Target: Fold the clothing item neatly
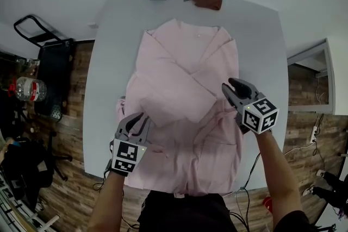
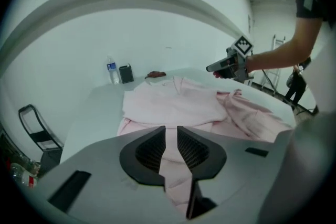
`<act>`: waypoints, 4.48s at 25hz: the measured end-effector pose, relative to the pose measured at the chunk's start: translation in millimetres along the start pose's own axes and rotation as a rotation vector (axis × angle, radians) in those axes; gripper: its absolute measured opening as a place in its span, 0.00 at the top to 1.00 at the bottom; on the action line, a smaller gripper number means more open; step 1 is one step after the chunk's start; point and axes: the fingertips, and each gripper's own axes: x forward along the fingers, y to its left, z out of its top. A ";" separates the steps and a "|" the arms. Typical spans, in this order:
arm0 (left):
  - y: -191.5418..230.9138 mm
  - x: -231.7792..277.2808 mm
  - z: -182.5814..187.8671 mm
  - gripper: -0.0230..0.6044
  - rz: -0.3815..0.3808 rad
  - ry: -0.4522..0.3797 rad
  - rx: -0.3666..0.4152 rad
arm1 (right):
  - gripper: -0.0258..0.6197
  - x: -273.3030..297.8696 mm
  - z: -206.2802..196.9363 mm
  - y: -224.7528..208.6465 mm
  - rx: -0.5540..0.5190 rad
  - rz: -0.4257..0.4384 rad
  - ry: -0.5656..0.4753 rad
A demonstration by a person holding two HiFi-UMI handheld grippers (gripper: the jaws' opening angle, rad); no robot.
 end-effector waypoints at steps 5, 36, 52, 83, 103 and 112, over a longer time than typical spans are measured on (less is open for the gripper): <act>-42.2 -16.1 -1.4 0.93 -0.029 -0.042 0.019 | 0.85 -25.0 -37.7 78.7 -0.016 0.117 0.012; -107.9 -24.7 -128.6 0.73 -0.125 0.163 0.673 | 0.85 -172.6 -182.7 321.5 0.013 0.073 0.057; -149.6 -19.9 19.7 0.94 -0.195 -0.090 0.440 | 0.85 -217.4 -188.3 278.1 0.166 -0.051 0.000; -171.4 -174.9 -337.5 0.62 -0.224 0.089 0.025 | 0.68 -270.2 -420.0 228.0 0.209 -0.149 0.275; -161.7 -130.2 -328.0 0.94 -0.522 0.007 -0.115 | 0.92 -212.8 -435.0 207.1 0.198 0.009 0.262; -199.1 -213.4 -305.7 0.94 -0.747 0.076 -0.266 | 0.92 -276.5 -386.5 285.6 0.401 0.115 0.275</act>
